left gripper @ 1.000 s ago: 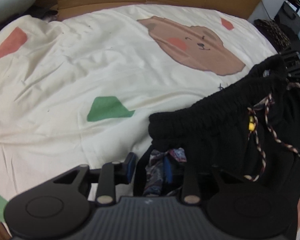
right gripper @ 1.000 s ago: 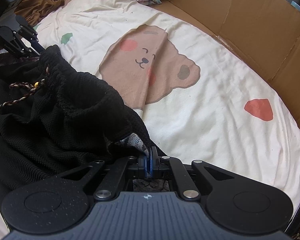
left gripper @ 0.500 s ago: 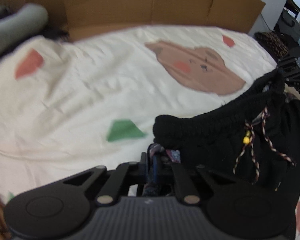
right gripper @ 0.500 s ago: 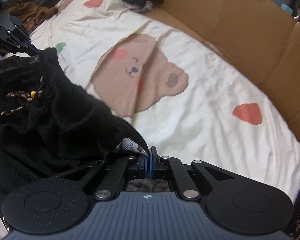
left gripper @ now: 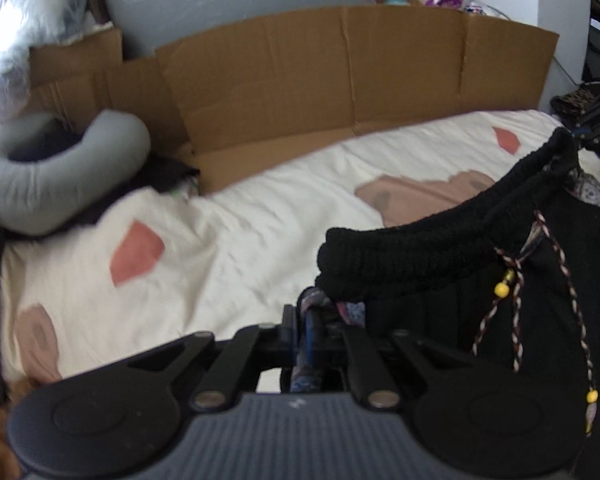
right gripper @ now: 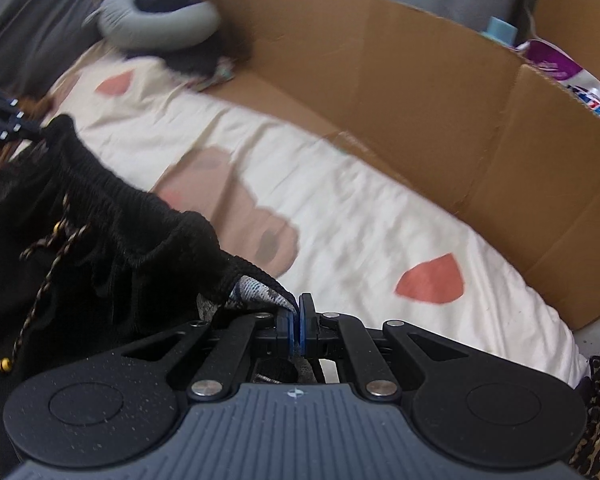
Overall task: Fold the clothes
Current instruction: 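Lift the black garment with both grippers holding the waistband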
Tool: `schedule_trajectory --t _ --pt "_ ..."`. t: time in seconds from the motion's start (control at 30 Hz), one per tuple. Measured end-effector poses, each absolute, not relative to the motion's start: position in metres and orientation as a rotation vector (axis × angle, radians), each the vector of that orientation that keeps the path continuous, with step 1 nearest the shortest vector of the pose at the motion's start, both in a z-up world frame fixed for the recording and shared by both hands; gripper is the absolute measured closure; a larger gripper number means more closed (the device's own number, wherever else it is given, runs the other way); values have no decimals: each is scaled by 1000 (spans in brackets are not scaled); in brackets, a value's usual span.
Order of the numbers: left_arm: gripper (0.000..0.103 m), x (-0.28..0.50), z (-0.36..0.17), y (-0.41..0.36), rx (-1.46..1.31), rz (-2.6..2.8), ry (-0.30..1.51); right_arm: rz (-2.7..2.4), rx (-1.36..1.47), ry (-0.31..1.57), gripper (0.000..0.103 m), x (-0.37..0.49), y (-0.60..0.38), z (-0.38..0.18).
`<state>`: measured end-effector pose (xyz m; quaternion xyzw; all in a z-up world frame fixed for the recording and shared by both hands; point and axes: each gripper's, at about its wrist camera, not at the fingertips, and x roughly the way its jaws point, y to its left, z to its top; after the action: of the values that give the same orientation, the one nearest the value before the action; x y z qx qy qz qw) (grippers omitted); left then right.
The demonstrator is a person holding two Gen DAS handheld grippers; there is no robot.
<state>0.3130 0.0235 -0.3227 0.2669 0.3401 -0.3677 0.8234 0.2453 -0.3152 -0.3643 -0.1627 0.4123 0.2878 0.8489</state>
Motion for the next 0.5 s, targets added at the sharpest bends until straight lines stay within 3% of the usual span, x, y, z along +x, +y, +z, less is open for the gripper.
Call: schedule_trajectory --t 0.23,0.5 --pt "99 331 -319 1 622 -729 652 546 -341 863 103 285 -307 -361" --pt "99 352 -369 -22 710 -698 743 538 -345 985 103 324 -294 -404"
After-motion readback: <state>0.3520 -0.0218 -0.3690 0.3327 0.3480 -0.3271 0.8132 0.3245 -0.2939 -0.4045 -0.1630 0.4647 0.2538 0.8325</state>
